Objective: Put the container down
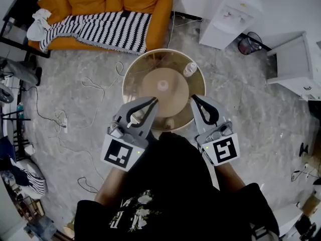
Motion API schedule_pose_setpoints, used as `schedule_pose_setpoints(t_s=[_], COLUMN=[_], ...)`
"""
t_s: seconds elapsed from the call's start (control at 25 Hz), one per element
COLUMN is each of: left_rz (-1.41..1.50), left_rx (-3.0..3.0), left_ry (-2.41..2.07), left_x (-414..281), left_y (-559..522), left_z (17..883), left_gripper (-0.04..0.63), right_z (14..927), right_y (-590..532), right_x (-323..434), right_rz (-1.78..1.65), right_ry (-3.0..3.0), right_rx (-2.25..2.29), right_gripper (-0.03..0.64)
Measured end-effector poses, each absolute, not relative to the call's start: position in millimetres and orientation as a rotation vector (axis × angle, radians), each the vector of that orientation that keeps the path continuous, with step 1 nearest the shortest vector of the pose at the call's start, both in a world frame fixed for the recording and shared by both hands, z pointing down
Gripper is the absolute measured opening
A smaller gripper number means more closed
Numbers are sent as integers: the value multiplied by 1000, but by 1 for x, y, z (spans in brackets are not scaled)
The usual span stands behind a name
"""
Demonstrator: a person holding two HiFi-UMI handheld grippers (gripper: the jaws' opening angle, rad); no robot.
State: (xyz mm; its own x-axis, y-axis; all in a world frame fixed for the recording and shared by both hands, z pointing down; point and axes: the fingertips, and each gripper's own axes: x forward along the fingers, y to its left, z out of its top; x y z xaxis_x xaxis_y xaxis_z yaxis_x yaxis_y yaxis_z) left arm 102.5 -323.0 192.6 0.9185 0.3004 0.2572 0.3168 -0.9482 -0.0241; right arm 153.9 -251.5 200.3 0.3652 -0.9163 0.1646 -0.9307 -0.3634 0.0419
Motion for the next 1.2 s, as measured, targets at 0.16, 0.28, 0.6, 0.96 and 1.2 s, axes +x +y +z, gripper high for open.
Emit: schedule_pose_setpoints(t_s=[0.16, 0.28, 0.6, 0.96, 1.2], left_rz=[-338, -259, -236, -237, -238], left_rx=[-2993, -2915, -2903, -2895, -2920], left_ry=[-458, -490, -576, -669, -694], left_x=[95, 92, 81, 72, 63], left_y=[-329, -333, -354, -371, -379], left_z=[172, 157, 142, 142, 147], left_gripper=[23, 23, 23, 23, 23], right_z=[189, 180, 162, 156, 161], right_y=[-253, -254, -276, -297, -307], right_x=[152, 147, 126, 108, 96], right_rz=[123, 120, 116, 135, 127], right_ry=[-1694, -1667, -1597, -1529, -1492], right_rx=[2491, 2502, 2557, 2587, 2597], right_gripper=[-5, -6, -6, -6, -6])
